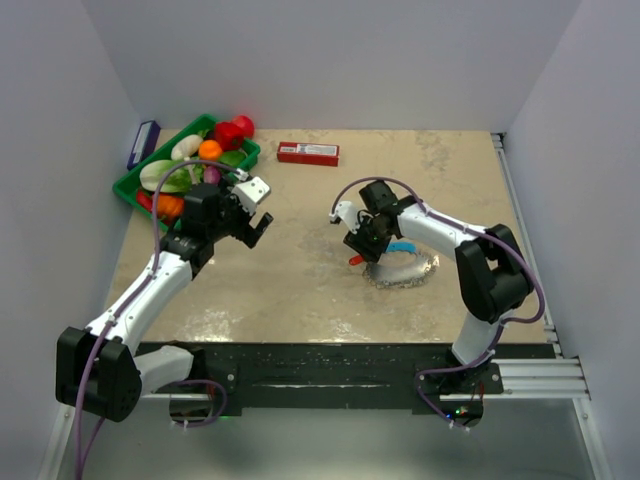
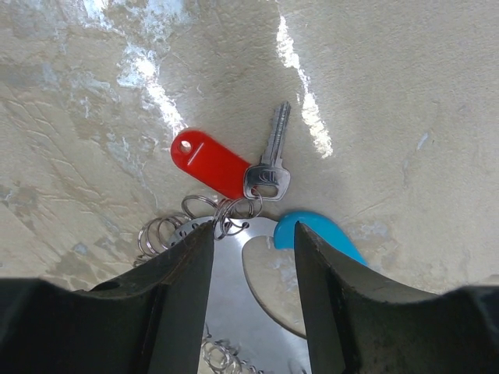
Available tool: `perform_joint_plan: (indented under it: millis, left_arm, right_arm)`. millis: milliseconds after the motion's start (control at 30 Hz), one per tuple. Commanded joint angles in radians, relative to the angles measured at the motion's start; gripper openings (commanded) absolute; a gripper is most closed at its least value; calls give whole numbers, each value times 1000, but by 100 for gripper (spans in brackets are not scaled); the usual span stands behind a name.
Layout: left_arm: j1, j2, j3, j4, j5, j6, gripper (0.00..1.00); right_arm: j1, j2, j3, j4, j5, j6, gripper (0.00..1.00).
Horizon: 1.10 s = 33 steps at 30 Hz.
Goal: Remove the keys from the keyring
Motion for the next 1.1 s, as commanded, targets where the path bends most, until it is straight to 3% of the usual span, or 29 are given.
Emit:
perform_joint_plan:
  millis: [0,300,1067]
  left_arm:
    - [-6,1,-13,49,12,-18,99]
    - [-6,-2,-16,49,14,-21,99]
    - [-6,18,-18,56,21,-29,99]
  right_arm:
    - [-7,-44,9,13,-24,11,49]
    - [-10,-31,-15,54,57,19,48]
    - [-12,-42,-32,5,-21,-12,50]
